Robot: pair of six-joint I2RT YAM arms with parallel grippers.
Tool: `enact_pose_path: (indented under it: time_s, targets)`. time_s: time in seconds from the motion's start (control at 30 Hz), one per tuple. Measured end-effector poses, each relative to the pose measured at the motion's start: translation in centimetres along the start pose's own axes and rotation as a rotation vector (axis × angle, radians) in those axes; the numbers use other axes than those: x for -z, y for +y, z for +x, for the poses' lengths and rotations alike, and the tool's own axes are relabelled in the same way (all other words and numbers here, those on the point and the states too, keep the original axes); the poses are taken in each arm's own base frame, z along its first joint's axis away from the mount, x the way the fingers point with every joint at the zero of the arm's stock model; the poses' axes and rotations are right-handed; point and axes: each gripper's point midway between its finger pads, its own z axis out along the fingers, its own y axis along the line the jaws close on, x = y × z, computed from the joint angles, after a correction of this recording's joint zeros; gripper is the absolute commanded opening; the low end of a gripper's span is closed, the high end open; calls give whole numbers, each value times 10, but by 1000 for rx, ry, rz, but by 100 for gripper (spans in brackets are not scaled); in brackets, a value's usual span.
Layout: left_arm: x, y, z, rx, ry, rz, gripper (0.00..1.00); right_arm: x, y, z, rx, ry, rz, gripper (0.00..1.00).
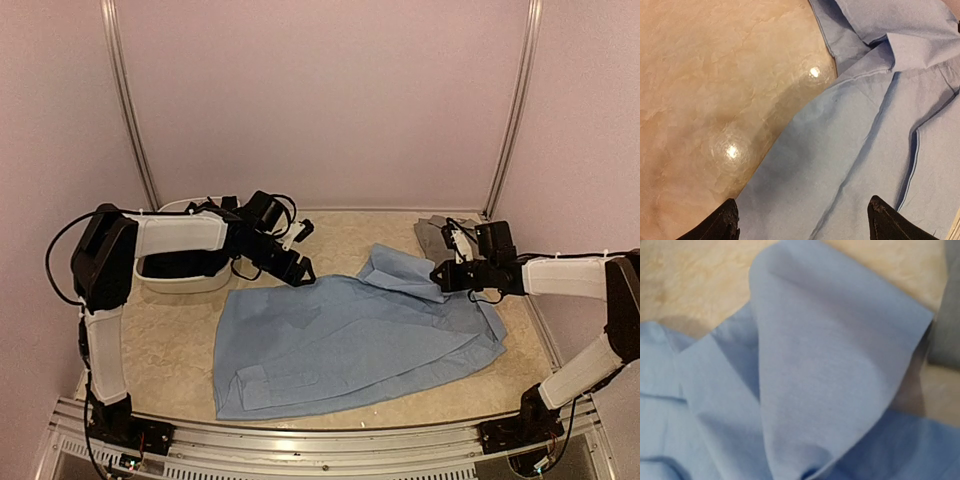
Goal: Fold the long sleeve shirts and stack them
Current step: Pick up the 1/3-folded shirt from the center of the board.
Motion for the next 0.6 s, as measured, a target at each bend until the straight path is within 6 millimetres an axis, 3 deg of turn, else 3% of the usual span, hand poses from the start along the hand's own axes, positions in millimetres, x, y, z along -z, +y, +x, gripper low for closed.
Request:
enact_pose_path:
  time_s: [0.1, 0.2, 0.33, 0.47, 0.6]
  targets:
    - [18, 10, 11, -99, 58, -61, 85, -3, -6, -1, 14, 12, 29, 0]
    - [32, 18, 9, -176, 97, -91, 85, -5, -16, 8, 8, 45, 61, 0]
    - [47, 46, 12, -230, 154, -130, 84, -3, -25, 9, 8, 51, 85, 0]
    - [45, 76, 39, -227, 254, -121, 81, -1, -33, 11, -1, 58, 109, 0]
    - [38, 95, 59, -209, 310, -69, 77, 0, -39, 13, -13, 66, 124, 0]
